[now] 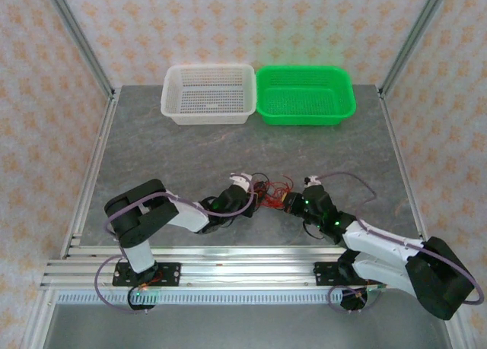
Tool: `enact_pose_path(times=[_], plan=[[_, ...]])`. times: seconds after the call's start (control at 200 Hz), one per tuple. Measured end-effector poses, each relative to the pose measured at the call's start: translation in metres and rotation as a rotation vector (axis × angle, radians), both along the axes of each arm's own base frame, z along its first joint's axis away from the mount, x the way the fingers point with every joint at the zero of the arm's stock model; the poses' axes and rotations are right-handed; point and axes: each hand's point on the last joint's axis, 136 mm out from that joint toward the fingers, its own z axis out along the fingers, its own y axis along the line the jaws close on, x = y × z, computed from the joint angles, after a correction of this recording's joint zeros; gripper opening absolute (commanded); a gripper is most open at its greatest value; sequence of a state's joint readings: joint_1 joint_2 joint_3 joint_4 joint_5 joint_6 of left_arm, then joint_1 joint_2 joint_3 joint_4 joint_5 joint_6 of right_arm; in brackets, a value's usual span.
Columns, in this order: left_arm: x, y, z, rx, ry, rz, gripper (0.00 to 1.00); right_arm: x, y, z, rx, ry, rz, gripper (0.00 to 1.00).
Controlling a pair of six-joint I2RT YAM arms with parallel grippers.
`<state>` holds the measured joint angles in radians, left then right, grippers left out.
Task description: Untangle the cables
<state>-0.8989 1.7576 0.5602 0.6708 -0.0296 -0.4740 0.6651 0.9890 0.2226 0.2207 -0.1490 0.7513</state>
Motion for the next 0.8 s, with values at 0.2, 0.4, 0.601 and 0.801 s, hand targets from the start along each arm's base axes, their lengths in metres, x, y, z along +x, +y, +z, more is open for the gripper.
enact_pose_path(times=[0.2, 0.4, 0.601, 0.801], plan=[[-0.002, 0.002, 0.001, -0.064, 0.039, 0.028, 0.00, -0.009, -0.021, -0.023, 0.034, 0.115, -0.162, 0.24], [-0.003, 0.026, 0.002, -0.042, 0.086, 0.136, 0.00, -0.018, -0.033, -0.037, -0.010, 0.186, -0.208, 0.41], [-0.006, 0.050, 0.009, 0.007, 0.112, 0.213, 0.00, -0.015, -0.033, -0.025, -0.167, 0.218, -0.137, 0.61], [-0.004, 0.053, 0.011, 0.028, 0.132, 0.242, 0.00, -0.002, -0.002, 0.014, -0.160, 0.188, 0.018, 0.84]])
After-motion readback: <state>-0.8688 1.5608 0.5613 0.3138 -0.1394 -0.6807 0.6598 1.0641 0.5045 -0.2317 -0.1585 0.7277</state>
